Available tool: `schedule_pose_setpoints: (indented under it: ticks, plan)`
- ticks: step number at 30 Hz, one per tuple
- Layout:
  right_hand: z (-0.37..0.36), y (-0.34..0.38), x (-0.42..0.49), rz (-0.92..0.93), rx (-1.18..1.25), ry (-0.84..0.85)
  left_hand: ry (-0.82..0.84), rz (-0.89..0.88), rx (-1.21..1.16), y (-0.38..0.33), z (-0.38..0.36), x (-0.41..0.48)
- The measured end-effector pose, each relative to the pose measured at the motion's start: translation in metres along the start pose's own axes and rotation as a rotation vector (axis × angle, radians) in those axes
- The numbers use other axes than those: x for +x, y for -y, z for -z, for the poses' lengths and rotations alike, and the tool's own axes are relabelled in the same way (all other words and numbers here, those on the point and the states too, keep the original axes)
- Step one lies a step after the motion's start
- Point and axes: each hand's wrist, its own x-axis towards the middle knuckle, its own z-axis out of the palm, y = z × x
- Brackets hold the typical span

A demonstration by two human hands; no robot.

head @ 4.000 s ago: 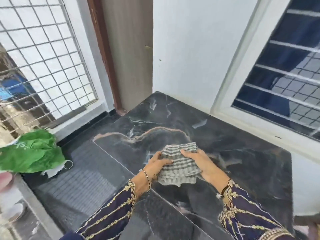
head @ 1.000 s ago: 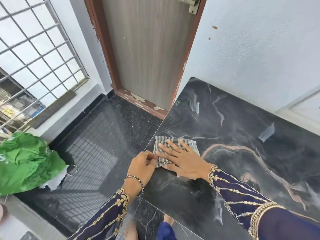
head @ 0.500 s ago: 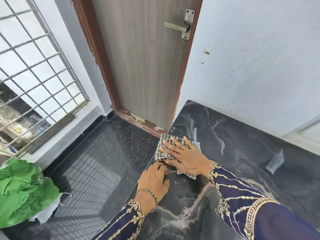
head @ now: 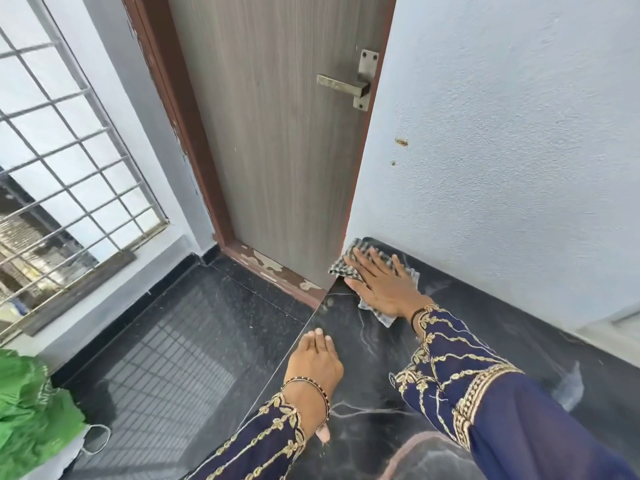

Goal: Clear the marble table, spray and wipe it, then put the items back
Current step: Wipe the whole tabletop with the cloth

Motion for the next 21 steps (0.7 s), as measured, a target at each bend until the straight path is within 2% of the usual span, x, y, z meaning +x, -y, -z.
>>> schedule_pose_setpoints:
  ticks: [7,15,21]
  plan:
    - [0.003,-0.029,0.008,-0.091,0.048,-0.04,0.016,0.02,-0.001,-0.006,0.008,0.004]
    - [-0.01,-0.082,-0.055,-0.17,0.045,-0.033,0.033,0.029,-0.047,-0.001,0.011,0.001]
    - [-0.025,-0.061,-0.076,-0.173,0.101,-0.04,0.061,0.009,0.007,0.006,-0.007,0.002]
